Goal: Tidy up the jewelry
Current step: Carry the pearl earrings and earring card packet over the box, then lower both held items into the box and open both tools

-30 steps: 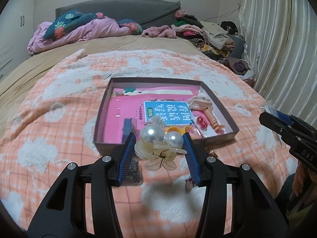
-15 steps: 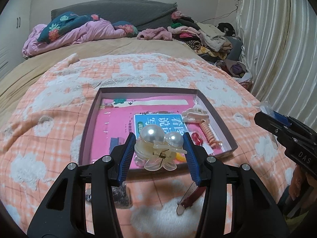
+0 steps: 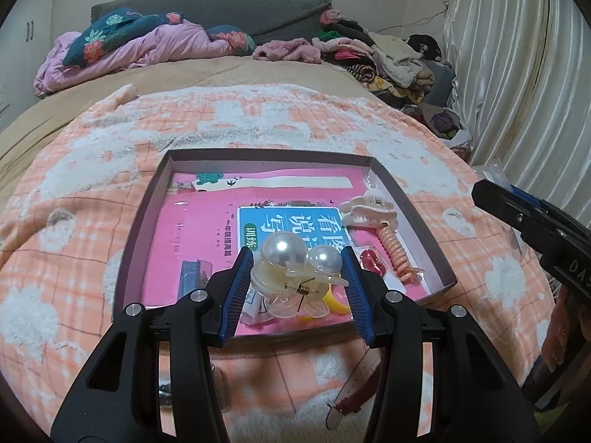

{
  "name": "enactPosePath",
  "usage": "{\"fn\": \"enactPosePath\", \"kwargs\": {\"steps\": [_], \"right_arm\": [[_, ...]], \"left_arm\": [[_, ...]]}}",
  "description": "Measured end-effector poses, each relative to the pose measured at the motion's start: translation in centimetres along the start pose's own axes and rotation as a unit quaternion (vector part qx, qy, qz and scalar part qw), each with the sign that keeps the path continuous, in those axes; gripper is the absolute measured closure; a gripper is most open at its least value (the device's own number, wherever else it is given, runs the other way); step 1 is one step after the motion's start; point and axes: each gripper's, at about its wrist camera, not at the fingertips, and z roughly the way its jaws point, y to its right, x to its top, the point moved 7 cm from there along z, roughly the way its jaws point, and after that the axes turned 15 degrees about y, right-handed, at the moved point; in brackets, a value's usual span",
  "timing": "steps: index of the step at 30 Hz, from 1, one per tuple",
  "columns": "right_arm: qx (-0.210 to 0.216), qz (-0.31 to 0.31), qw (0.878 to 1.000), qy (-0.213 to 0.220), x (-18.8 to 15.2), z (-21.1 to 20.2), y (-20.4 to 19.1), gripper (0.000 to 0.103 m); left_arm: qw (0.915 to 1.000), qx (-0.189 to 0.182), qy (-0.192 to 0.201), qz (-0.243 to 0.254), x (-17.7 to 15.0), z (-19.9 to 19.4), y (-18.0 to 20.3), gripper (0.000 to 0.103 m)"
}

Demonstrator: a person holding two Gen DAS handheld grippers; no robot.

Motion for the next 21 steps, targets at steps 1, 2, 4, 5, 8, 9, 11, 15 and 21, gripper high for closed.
{"fn": "enactPosePath", "kwargs": {"steps": [1,2,4,5,8,9,11,15,21], "right_arm": [[-0.001,-0.002,1.0,-0.003,-0.1,0.3,0.0,0.064],[-0.002,-0.003,1.0,-0.006,-0.2,0.7,0.1,0.064],[-0.003,-0.004,1.0,-0.012,-0.4,1.5,0.2,0.064],[-0.004,-0.004,1.0,-0.014,-0.5,1.8,0.3,0.064],[-0.007,0.0,1.0,-0.024,-0.8,3.1,0.4,0.064],[-0.008,0.004,1.0,-0.027,-0.9,3.6,0.5,0.064],[-0.01,0.007,0.999,-0.032,-1.1,4.4,0.6,0.064],[-0.013,0.026,0.999,-0.034,-1.8,5.2,1.1,0.064],[-0.013,0.029,0.998,-0.053,-3.7,6.1,1.4,0.064]], "left_arm": [[1.0,-0.002,0.0,0.0,-0.1,0.2,0.0,0.063],[1.0,-0.002,-0.001,0.002,-0.1,0.5,0.0,0.063],[1.0,-0.003,-0.004,0.006,-0.4,1.0,-0.1,0.063],[1.0,-0.004,-0.005,0.006,-0.5,1.2,-0.2,0.063],[0.9999,-0.006,-0.011,0.006,-0.9,1.9,-0.4,0.063],[0.9999,-0.006,-0.012,0.007,-1.0,2.1,-0.5,0.063],[0.9998,-0.008,-0.014,0.008,-1.2,2.5,-0.5,0.063],[0.9997,-0.011,-0.017,0.01,-1.4,2.9,-0.7,0.063],[0.9997,-0.007,-0.023,0.009,-1.6,3.3,-1.1,0.063]]}}
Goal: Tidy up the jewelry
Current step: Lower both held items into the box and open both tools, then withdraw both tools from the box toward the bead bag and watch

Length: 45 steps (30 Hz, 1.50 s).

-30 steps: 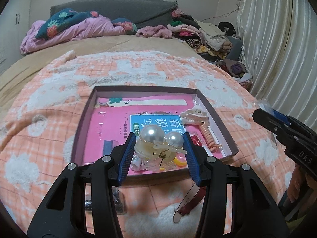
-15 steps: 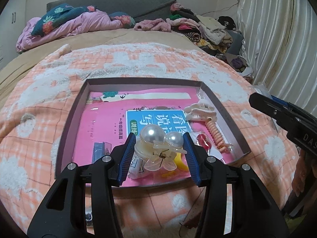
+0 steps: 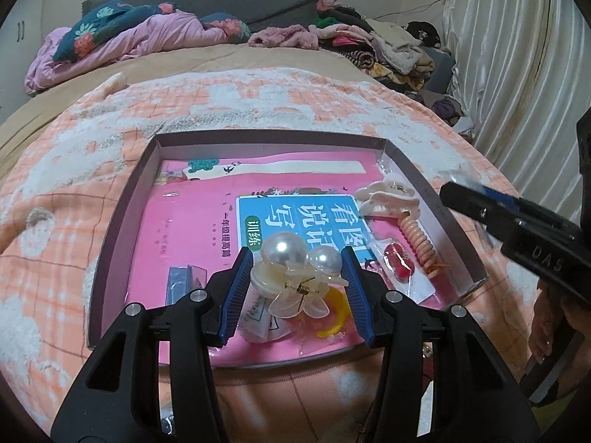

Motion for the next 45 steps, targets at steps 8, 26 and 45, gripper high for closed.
{"fn": "enactPosePath", "kwargs": {"steps": [8,26,45], "right_arm": [[0.001,0.001,1.0,-0.01,-1.0,0.7,0.0,0.063],[-0.004,0.015,1.0,-0.01,-1.1,0.5,0.7,0.045],[-0.012,0.039,0.998,0.047,1.7,-3.4,1.2,0.009]], "left_arm": [[0.9999,0.009,0.005,0.005,0.3,-0.1,-0.2,0.057],[0.9993,0.031,0.02,-0.007,1.8,-2.2,-1.7,0.036],[0.9976,0.044,0.052,-0.016,3.7,-4.9,-3.0,0.012]]}}
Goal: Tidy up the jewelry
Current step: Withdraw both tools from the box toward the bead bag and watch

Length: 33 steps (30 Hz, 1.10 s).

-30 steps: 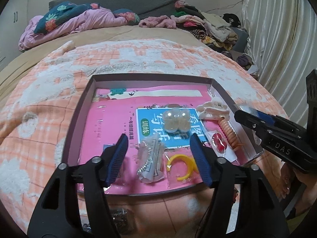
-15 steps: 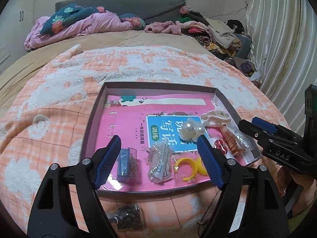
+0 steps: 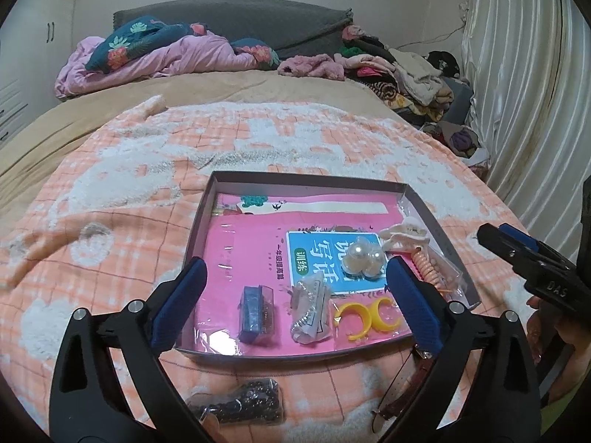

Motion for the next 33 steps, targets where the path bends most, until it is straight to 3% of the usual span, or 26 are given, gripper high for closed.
{"fn": "enactPosePath", "kwargs": {"steps": [22,33], "right_arm": [[0.031,-0.023,0.999,0.036,2.3,-7.0,-3.6,0.005],[0.047,-0.041,0.998,0.02,0.7,-8.7,-5.5,0.005]], "left_arm": [[0.9984,0.01,0.055,-0.007,2.7,-6.5,-1.1,0.01],[0.999,0.028,0.035,0.005,0.6,-7.9,-1.6,0.01]]}}
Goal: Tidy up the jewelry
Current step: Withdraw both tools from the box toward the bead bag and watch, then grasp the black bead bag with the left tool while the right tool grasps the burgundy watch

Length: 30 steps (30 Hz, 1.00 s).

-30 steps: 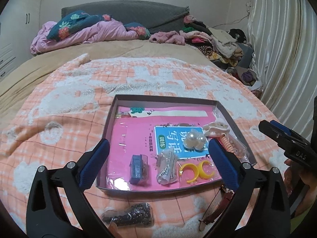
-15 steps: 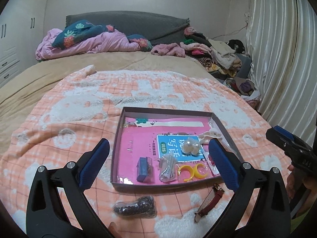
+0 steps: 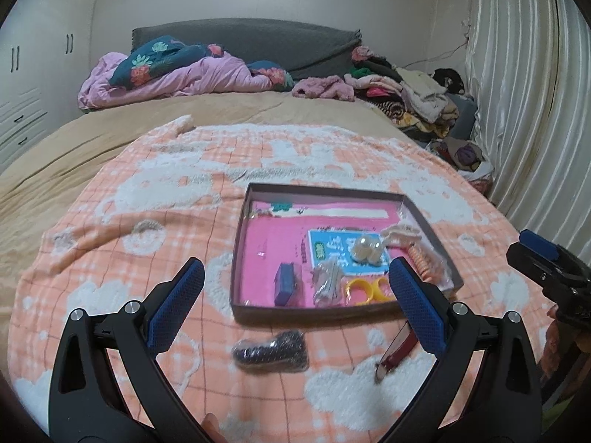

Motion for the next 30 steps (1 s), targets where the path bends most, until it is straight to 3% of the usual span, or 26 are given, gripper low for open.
{"fn": "enactPosePath", "kwargs": {"steps": [9,17,30], "right_arm": [[0.015,-0.028,0.999,-0.044,-3.5,0.4,-1.4,0.005],[0.034,-0.052,0.992,-0.106,-8.5,2.2,-3.3,0.005],[0.042,-0.007,0.986,-0.163,-13.4,6.3,-2.7,0.005]], "left_arm": [[0.9986,0.028,-0.044,0.005,-3.6,-0.4,-2.3,0.01],[0.9952,0.048,-0.085,-0.002,-7.1,-1.1,-4.8,0.01],[0.9905,0.029,-0.134,0.005,-11.4,0.4,-3.9,0.01]]}}
